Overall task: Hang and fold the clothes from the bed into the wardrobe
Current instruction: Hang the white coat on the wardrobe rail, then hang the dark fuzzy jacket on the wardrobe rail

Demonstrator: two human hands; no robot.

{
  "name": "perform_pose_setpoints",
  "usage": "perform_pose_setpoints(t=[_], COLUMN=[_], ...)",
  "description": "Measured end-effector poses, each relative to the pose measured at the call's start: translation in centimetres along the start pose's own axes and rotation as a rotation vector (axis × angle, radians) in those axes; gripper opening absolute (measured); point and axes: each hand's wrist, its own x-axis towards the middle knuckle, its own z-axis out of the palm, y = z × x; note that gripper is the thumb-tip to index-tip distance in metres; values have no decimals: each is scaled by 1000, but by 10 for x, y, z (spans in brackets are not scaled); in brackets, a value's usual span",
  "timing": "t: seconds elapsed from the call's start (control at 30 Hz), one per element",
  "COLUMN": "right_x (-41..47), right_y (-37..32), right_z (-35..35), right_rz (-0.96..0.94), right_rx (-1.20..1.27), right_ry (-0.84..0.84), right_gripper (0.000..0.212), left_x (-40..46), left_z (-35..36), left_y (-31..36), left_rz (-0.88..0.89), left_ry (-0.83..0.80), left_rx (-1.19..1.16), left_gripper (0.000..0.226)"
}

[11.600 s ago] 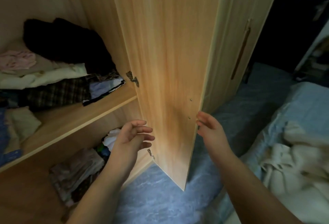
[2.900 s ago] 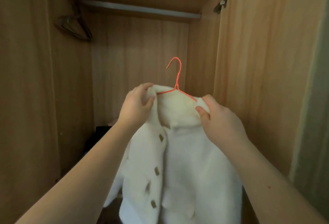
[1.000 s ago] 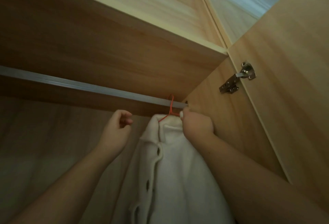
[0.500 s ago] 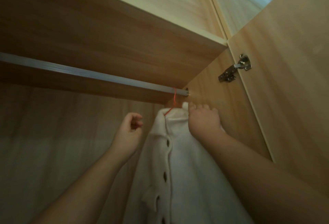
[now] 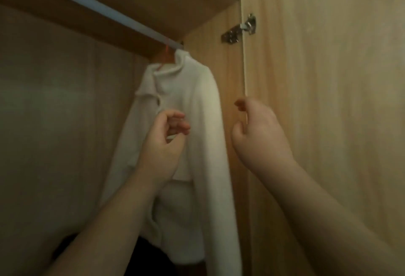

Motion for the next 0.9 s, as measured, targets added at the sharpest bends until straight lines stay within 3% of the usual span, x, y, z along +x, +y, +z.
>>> perform_pose_setpoints(t=[0.23, 0.43, 0.57, 0.9], right_x=[-130, -242, -301, -408], right_y=[43, 82, 120, 211], right_z=[-88, -177, -253, -502], right_rz=[301, 424, 558, 787], right_rx=[113, 230, 285, 80], right_ry=[-62, -10, 81, 163], right_gripper=[42, 42, 45, 43], left_x=[-113, -210, -275, -413], left_z=[64, 136, 214, 437], left_y=[15, 46, 73, 200], left_rz=[-132, -259, -345, -501], left_ry=[-143, -291, -364, -497], left_rx=[-80, -279, -433, -680], left_gripper=[39, 34, 33, 36])
